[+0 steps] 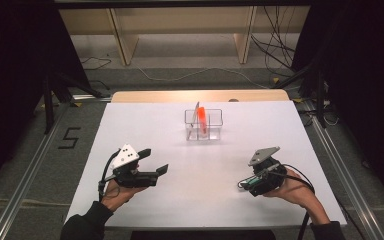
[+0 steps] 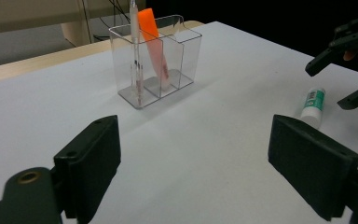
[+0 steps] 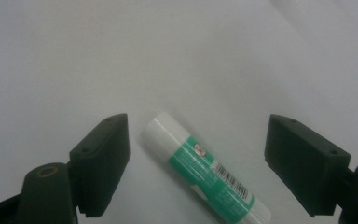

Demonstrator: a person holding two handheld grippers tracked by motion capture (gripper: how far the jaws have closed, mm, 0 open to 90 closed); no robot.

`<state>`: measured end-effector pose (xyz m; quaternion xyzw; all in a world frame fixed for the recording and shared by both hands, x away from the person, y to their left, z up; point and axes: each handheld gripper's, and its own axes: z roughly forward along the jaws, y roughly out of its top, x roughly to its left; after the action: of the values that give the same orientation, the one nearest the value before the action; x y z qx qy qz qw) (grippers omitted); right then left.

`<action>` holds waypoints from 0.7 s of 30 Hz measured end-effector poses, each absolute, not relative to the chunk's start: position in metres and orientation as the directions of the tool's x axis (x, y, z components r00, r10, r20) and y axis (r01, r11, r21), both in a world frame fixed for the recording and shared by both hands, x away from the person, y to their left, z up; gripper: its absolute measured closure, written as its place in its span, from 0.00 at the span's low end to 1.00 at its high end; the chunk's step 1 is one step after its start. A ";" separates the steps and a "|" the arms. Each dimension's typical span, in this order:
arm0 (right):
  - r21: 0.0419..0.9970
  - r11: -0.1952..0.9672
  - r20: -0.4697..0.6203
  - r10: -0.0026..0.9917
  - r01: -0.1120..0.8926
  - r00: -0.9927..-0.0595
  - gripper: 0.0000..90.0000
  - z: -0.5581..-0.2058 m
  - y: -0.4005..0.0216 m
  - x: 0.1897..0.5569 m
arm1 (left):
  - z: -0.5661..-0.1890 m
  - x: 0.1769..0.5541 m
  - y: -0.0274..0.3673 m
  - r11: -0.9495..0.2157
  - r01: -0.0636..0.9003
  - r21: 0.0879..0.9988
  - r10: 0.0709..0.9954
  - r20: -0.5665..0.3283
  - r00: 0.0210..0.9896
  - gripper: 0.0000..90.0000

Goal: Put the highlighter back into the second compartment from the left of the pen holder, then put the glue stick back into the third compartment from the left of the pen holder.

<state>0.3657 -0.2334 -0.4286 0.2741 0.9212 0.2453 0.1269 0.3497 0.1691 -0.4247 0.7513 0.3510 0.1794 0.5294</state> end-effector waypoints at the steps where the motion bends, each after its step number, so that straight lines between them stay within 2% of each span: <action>1: 0.517 0.733 -0.101 0.565 0.442 -0.819 0.26 -0.429 -0.233 0.366 | -0.425 0.350 0.169 -0.192 0.337 0.921 0.717 -0.102 0.689 0.18; 21: 0.435 0.786 -0.132 0.538 0.439 -0.832 0.26 -0.438 -0.232 0.366 | -0.424 0.350 0.168 -0.192 0.336 0.922 0.712 -0.105 0.694 0.17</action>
<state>0.3664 -0.2321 -0.4382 0.2609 0.9366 0.1973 0.1254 0.3502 0.1680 -0.4245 0.7514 0.3489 0.1769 0.5314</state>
